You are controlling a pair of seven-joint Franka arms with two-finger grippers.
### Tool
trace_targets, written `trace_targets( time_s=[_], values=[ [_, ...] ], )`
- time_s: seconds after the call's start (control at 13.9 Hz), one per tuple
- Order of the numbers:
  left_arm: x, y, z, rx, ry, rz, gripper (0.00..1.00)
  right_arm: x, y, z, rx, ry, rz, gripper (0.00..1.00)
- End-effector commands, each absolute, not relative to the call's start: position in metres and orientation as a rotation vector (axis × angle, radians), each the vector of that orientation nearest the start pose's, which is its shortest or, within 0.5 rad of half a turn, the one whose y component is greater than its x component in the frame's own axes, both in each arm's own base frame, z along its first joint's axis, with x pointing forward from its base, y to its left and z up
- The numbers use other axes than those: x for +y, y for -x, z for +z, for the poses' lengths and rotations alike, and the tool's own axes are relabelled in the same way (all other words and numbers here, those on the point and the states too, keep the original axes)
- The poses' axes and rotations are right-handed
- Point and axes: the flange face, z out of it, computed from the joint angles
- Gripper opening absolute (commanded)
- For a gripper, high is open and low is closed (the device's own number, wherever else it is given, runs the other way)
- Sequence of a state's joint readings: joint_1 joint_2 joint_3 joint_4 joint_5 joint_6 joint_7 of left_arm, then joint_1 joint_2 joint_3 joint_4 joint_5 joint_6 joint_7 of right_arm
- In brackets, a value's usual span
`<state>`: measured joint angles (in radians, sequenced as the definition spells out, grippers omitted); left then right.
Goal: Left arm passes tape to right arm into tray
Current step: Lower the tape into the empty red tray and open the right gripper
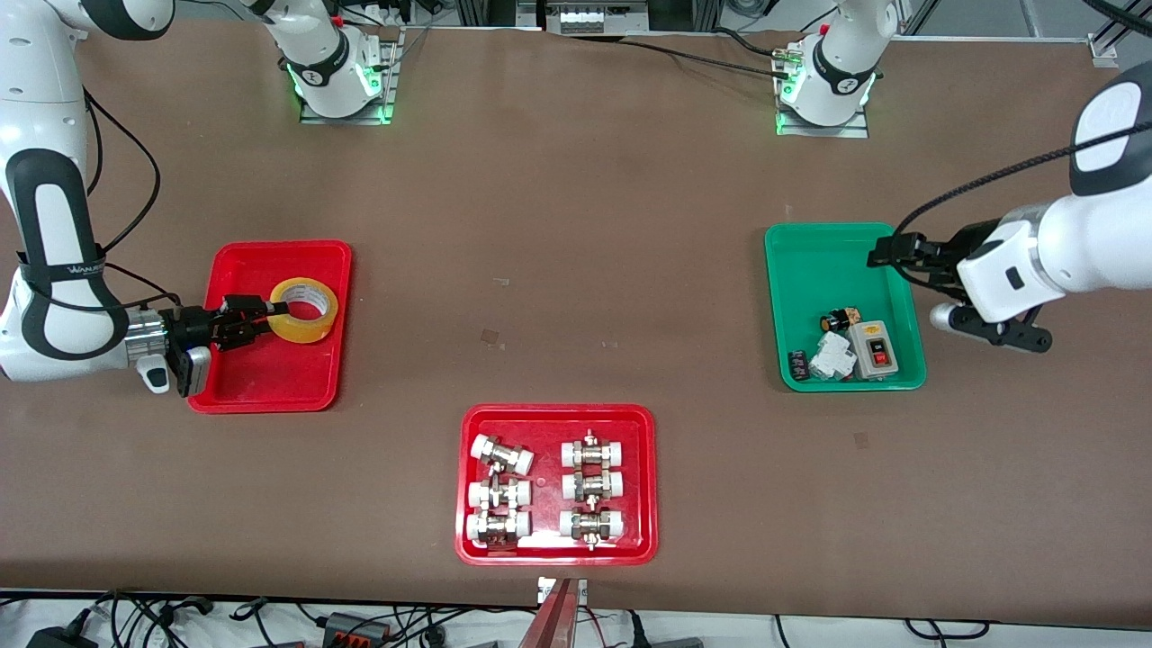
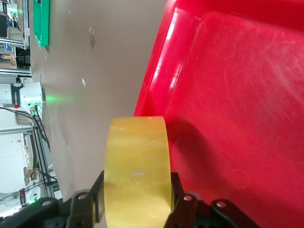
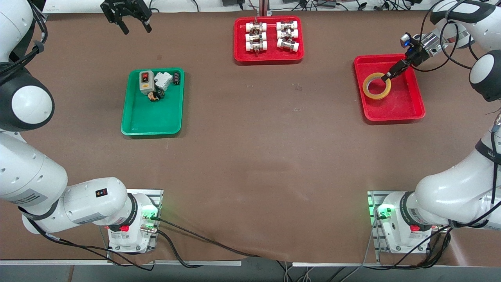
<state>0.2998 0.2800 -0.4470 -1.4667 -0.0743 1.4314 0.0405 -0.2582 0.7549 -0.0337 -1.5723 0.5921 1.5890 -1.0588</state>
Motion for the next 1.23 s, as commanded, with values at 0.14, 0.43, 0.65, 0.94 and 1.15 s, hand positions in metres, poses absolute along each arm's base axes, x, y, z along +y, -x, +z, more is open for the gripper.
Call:
trace_targets(
  time_s=[0.14, 0.43, 0.65, 0.94, 1.15],
  values=[
    [-0.062, -0.576, 0.513, 0.358, 3.112, 0.484, 1.0, -0.134, -0.61, 0.17, -0.662, 2.222, 0.256, 1.0],
    [-0.045, -0.545, 0.495, 0.285, 3.078, 0.409, 1.0, -0.14, -0.619, 0.173, -0.817, 2.298, 0.231, 1.0],
    [-0.029, -0.546, 0.499, 0.242, 3.075, 0.393, 1.0, -0.127, -0.636, 0.203, -0.966, 2.385, 0.239, 1.0],
    [-0.023, -0.568, 0.535, 0.125, 3.076, 0.369, 1.0, -0.092, -0.654, 0.279, -1.142, 2.543, 0.264, 1.0],
    [0.001, -0.585, 0.567, -0.248, 3.064, 0.302, 1.0, -0.067, -0.657, 0.335, -1.144, 2.676, 0.281, 1.0]
  ],
)
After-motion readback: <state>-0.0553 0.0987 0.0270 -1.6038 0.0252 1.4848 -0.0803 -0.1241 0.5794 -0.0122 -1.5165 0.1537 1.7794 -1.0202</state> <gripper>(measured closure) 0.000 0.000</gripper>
